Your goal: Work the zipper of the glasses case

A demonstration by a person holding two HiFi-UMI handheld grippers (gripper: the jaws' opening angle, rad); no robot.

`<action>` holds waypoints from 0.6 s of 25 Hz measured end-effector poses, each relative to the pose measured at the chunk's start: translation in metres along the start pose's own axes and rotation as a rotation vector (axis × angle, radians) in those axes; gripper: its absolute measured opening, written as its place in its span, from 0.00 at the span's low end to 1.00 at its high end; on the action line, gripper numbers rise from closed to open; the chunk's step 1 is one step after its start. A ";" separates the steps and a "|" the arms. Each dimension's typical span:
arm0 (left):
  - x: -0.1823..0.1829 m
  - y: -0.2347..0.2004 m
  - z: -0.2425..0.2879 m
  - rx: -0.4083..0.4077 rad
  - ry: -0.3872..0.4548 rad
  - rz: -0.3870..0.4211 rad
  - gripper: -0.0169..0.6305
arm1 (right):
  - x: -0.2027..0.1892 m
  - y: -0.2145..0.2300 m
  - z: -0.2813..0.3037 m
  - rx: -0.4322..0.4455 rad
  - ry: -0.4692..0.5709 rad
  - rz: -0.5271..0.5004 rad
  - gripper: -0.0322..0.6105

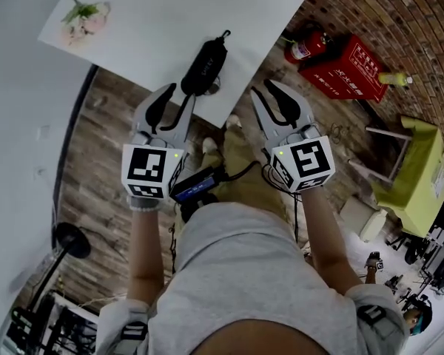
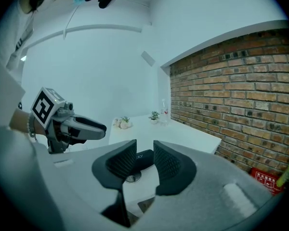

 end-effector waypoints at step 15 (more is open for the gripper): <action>-0.032 -0.016 0.081 -0.006 -0.142 -0.014 0.32 | -0.027 0.031 0.037 0.046 -0.087 0.019 0.21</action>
Point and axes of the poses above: the fingertips, and each gripper's own axes: z forward along the fingers, y to its right, x out of its top, the point moved 6 cm from there along -z, backward along the fingers
